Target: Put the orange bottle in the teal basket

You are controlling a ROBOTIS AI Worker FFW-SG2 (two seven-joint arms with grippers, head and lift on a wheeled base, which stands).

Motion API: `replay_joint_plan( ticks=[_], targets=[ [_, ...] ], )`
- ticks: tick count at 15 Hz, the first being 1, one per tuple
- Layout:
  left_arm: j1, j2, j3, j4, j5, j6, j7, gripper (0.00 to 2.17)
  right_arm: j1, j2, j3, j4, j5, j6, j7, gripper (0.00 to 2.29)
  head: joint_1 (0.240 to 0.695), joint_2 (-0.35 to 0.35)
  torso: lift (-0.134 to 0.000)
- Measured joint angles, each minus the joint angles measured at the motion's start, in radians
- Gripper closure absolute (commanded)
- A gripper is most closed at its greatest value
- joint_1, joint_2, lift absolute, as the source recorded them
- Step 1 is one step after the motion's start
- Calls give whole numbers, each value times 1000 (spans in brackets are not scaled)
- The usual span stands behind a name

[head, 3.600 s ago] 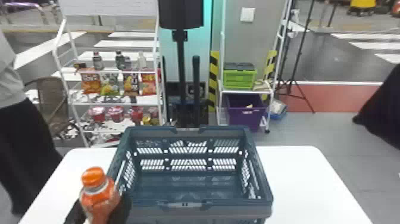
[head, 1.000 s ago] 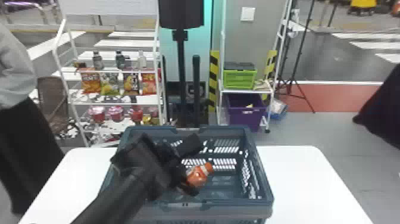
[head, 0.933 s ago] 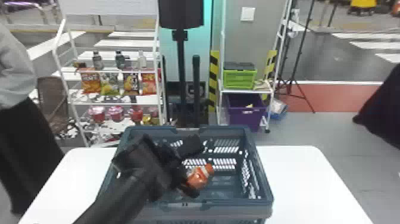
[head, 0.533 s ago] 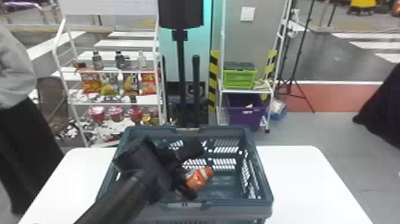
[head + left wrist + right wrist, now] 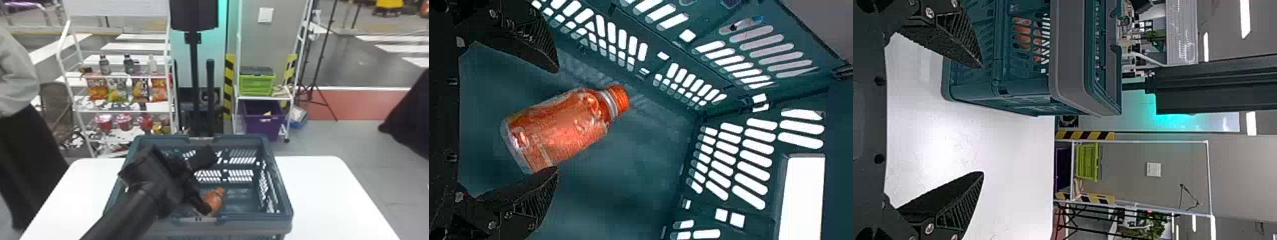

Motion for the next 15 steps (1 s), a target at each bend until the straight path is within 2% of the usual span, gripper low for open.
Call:
replay_joint_plan(
  ticks=[8, 12, 15],
  targets=[
    [118, 27, 164, -352, -3, 187, -62, 238, 2, -1, -4, -3, -1, 0, 0, 130, 499, 0, 0],
    [209, 25, 270, -598, 2, 321, -75, 188, 5, -3, -8, -7, -2, 0, 0, 130, 499, 0, 0],
    [310, 10, 370, -805, 22, 414, -54, 167, 9, -8, -10, -14, -3, 0, 0, 130, 499, 0, 0]
  ],
)
